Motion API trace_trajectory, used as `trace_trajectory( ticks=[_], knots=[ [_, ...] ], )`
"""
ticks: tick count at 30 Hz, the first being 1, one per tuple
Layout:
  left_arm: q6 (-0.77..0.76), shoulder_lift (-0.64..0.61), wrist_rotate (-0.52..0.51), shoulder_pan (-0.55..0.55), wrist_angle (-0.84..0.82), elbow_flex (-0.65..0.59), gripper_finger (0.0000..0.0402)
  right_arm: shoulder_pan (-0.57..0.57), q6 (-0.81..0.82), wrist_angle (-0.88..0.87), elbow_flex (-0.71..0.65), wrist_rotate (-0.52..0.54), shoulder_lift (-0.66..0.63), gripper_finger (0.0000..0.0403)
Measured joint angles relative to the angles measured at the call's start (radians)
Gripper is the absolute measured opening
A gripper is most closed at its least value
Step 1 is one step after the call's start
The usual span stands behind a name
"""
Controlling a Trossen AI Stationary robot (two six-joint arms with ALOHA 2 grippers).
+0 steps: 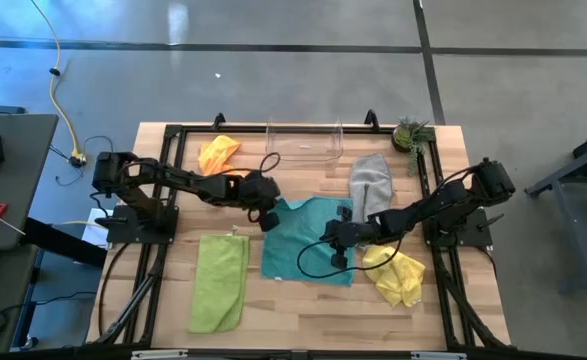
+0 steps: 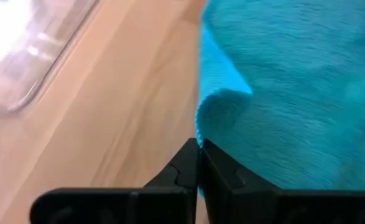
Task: Fold microfiber towels
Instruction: Fold the blue towel on the table
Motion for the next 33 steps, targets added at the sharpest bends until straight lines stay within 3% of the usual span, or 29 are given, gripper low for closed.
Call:
trace_trajectory(
  ticks=[9,13,20,26,29,33],
  knots=[
    [-0.182,0.001,-0.073,0.022,0.033,-0.075,0.0003,0.018,0.021,-0.001,0.000,0.006,0.000,0.0000],
    [-0.219,0.001,-0.091,0.022,0.051,-0.100,0.0021,0.018,0.020,-0.001,0.000,0.007,0.000,0.0000],
    [-0.137,-0.030,-0.095,0.025,0.045,-0.100,0.0078,0.018,0.018,-0.002,0.000,0.009,0.000,0.0000],
    [0.005,-0.161,-0.094,0.016,-0.053,-0.100,0.0114,0.023,0.021,-0.002,0.000,0.006,-0.005,0.0000],
    [0.125,-0.243,-0.022,-0.035,-0.114,-0.100,0.0116,0.042,0.019,-0.003,0.001,0.005,-0.016,0.0000],
    [0.265,-0.316,0.196,-0.145,-0.157,-0.102,0.0102,0.089,0.016,-0.107,0.055,0.005,-0.016,0.0000]
  ],
)
